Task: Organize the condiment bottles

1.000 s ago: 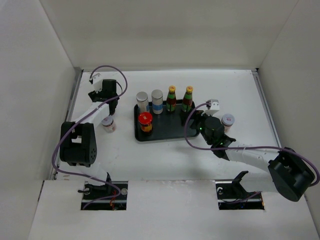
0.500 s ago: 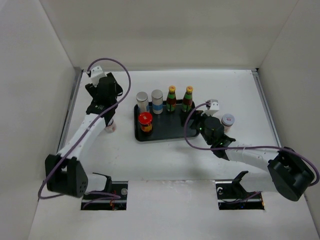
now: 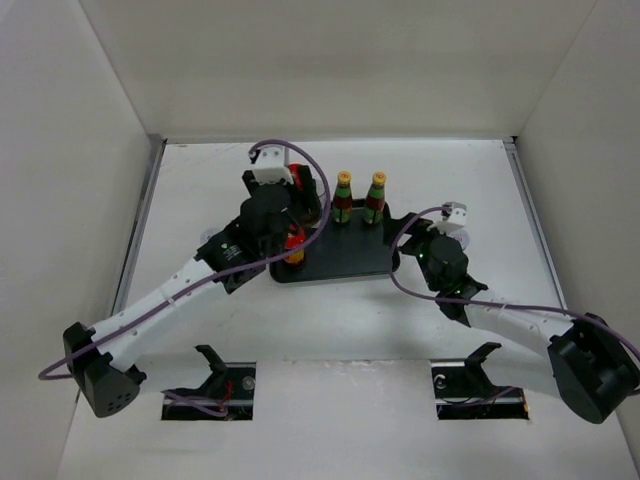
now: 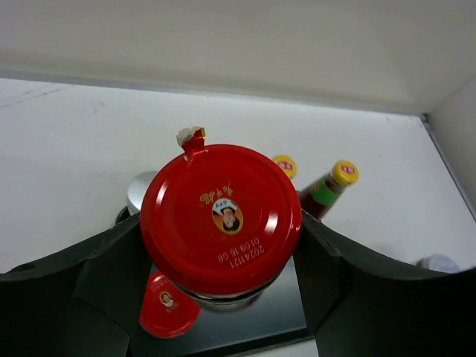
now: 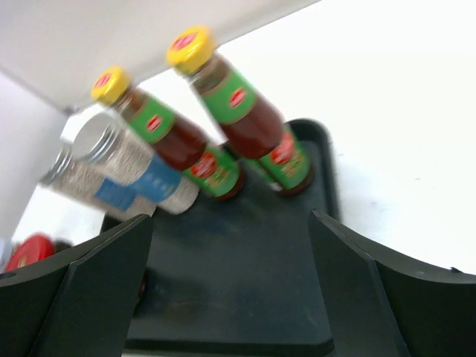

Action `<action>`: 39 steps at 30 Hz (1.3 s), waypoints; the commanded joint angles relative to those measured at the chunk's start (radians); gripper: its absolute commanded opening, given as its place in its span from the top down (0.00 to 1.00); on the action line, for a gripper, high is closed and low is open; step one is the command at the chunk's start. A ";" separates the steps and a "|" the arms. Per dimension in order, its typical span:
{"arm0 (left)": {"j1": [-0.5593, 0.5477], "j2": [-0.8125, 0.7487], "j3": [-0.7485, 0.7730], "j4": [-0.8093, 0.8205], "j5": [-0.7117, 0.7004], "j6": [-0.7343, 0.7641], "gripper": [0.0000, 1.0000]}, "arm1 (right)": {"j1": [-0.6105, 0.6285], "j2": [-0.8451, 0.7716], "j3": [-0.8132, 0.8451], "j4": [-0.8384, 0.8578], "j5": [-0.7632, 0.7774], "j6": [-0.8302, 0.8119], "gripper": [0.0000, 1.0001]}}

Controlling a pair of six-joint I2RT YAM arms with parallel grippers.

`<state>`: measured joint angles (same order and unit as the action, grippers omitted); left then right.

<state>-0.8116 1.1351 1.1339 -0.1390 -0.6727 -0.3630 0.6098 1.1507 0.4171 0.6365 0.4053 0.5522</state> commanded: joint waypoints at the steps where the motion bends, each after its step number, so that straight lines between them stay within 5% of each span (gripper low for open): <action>1: -0.057 0.034 0.017 0.147 -0.019 -0.002 0.53 | -0.047 -0.052 -0.023 0.051 0.046 0.061 0.08; 22: -0.096 0.357 -0.206 0.490 0.039 -0.007 0.53 | -0.077 -0.062 -0.026 0.043 0.040 0.066 0.08; 39: -0.064 0.443 -0.247 0.532 0.053 -0.017 0.42 | -0.077 -0.059 -0.024 0.043 0.038 0.058 0.08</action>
<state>-0.8894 1.6062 0.8848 0.2646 -0.6151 -0.3672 0.5343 1.1133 0.3771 0.6361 0.4313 0.6167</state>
